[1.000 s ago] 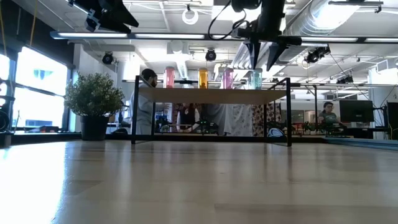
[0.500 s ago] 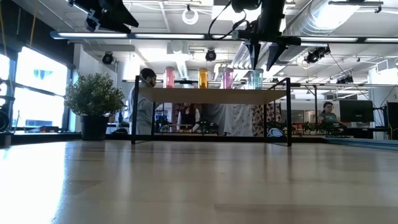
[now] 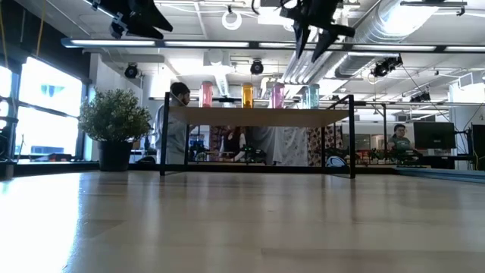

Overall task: Pick and place medicine bottles onto shelf by color
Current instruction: Adjust the pink pill bottles on the shelf

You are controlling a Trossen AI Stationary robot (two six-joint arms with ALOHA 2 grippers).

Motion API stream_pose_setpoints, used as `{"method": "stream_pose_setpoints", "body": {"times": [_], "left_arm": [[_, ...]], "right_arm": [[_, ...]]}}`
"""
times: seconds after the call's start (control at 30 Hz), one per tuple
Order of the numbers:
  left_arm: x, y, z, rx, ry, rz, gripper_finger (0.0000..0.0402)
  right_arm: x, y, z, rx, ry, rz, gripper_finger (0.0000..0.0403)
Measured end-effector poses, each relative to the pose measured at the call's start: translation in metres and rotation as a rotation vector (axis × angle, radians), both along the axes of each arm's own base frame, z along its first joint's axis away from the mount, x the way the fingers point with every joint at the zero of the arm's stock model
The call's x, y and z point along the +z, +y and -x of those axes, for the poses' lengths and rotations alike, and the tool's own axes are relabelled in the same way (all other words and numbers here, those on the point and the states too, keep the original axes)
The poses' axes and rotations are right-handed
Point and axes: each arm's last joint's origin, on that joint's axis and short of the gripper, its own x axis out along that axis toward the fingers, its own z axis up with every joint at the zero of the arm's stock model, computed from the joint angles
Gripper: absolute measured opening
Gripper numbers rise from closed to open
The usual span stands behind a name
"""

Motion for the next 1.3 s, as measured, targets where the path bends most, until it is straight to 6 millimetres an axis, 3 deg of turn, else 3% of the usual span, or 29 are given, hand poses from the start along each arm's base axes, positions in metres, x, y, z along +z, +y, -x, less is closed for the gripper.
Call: {"method": "stream_pose_setpoints", "body": {"times": [0.37, 0.57, 0.77, 1.0, 1.3], "left_arm": [[-0.004, 0.032, -0.007, -0.048, 0.038, 0.068, 0.0232], [-0.011, 0.051, -0.008, -0.056, 0.049, 0.101, 0.0232], [-0.016, 0.070, -0.010, -0.135, 0.035, 0.096, 0.0232], [-0.023, 0.096, -0.008, -0.266, 0.033, 0.065, 0.0232], [-0.040, 0.127, -0.008, -0.308, 0.037, 0.059, 0.0232]], "right_arm": [[0.073, -0.012, 0.022, 0.121, -0.028, 0.297, 0.0195], [0.095, -0.026, 0.022, 0.385, -0.112, 0.423, 0.0195], [0.094, -0.037, 0.016, 0.609, -0.180, 0.475, 0.0195], [0.081, -0.042, 0.013, 0.590, -0.149, 0.432, 0.0195], [0.079, -0.041, 0.014, 0.552, -0.171, 0.390, 0.0195]]}}
